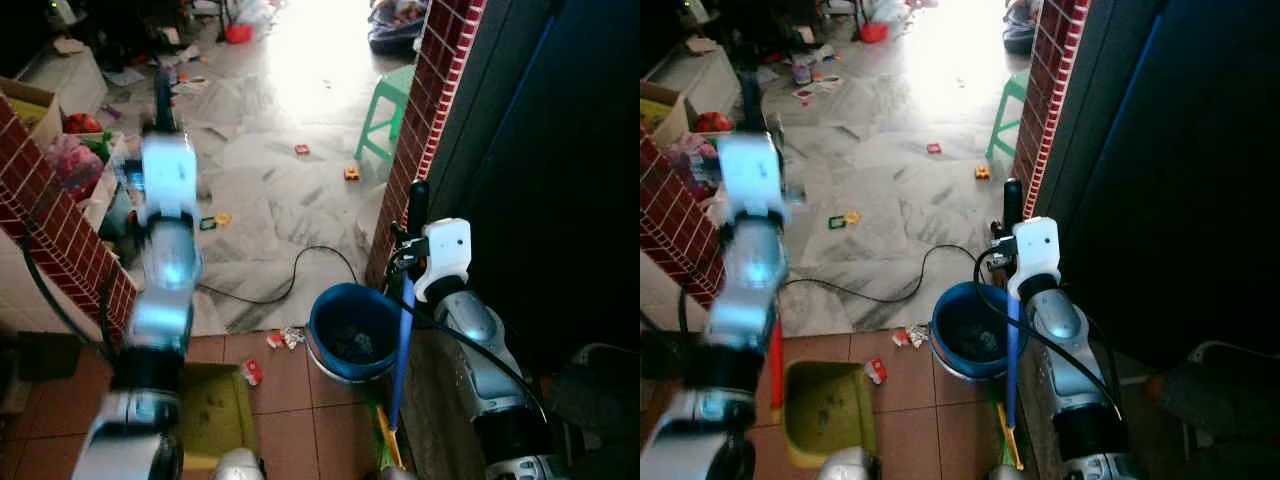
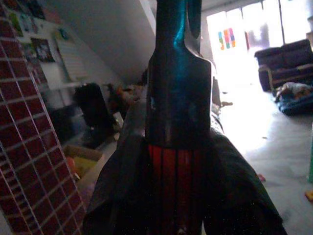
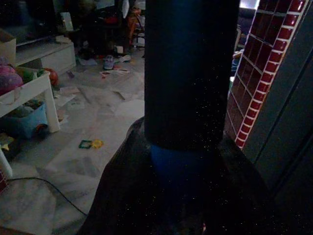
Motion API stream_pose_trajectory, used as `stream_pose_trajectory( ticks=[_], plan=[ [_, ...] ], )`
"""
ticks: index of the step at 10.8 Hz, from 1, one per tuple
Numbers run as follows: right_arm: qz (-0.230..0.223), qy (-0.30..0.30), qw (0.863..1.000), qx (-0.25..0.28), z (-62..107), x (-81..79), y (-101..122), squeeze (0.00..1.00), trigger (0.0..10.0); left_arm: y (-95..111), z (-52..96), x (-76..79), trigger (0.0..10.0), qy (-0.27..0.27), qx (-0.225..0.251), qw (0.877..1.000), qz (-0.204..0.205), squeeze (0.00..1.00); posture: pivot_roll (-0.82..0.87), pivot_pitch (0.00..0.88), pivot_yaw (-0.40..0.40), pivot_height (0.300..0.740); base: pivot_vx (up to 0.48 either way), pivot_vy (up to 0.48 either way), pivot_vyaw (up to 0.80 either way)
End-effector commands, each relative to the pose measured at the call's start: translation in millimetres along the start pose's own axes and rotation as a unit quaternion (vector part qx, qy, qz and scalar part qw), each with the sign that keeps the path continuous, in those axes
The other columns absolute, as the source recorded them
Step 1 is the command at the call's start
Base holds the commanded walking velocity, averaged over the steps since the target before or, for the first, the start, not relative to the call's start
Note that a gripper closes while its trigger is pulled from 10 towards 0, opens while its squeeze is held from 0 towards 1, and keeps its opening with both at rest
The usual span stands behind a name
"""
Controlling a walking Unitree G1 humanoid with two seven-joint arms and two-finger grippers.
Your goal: Sweep floor
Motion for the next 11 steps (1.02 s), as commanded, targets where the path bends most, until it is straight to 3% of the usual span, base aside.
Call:
stream_pose_trajectory(
  ticks=[1,4,8,11],
  plan=[
    [0.004,-0.005,1.000,0.019,-4.8,2.7,10,0.00,10.0,14,1.0,8.2,10.0,-0.021,0.026,0.999,0.000,0.00,0.01,0.008,-0.015,0.740,0.000,0.480,0.00],
    [0.000,0.005,1.000,0.015,-5.4,-3.4,6,0.00,10.0,15,12.7,26.0,10.0,-0.037,0.029,0.999,0.000,0.00,0.04,0.019,-0.038,0.740,0.000,0.480,0.00],
    [0.007,0.011,1.000,0.019,-9.5,-0.5,10,0.00,10.0,22,12.9,26.4,10.0,-0.025,0.037,0.999,0.022,0.00,0.01,0.026,-0.056,0.740,0.000,0.480,0.00],
    [0.003,0.005,1.000,0.021,-9.4,0.2,11,0.00,10.0,29,16.4,37.1,10.0,-0.061,0.039,0.997,0.027,0.00,0.02,0.037,-0.046,0.740,0.000,0.480,0.00]
  ],
)
Point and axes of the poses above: a point about 5 cm out from each wrist's last joint towards the gripper, its own z axis pointing back from the gripper into the wrist, its own y axis along the axis of the wrist's last joint, x = y × z, the point moved 4 cm from there along -z, pointing out of the wrist towards the gripper, and after that the axes turned 5 degrees about z, right-handed, at the moved point
